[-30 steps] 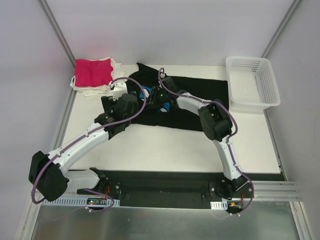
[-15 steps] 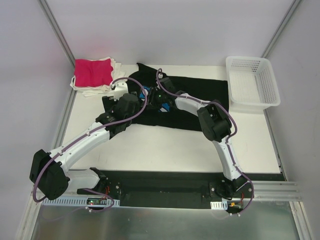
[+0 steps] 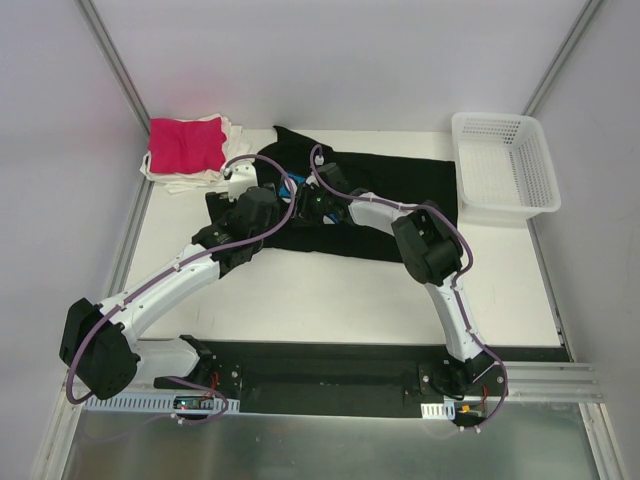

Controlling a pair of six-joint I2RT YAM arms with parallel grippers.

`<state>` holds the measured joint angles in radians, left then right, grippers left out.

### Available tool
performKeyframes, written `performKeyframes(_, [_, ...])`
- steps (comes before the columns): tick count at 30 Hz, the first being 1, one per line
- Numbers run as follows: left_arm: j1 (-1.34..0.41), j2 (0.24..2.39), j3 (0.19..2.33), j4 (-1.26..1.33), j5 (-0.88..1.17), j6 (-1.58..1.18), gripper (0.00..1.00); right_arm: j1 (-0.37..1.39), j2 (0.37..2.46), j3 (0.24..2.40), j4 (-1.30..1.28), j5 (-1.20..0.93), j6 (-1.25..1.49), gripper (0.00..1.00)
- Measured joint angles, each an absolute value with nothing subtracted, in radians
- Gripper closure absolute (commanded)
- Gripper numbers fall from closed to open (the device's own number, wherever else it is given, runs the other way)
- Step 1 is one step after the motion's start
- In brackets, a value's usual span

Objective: Fold and stack the t-shirts
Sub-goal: Fold the flattened tshirt in 1/3 of the way

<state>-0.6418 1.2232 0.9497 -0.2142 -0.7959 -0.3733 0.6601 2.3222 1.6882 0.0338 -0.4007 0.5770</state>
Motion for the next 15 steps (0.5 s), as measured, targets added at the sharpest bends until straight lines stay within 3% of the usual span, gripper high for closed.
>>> performKeyframes(15, [-0.642,1.223,0.949,-0.214,-0.793,-0.373,0.01,0.68,2.322,1.738,0.017,-0.4,0.577,0.55])
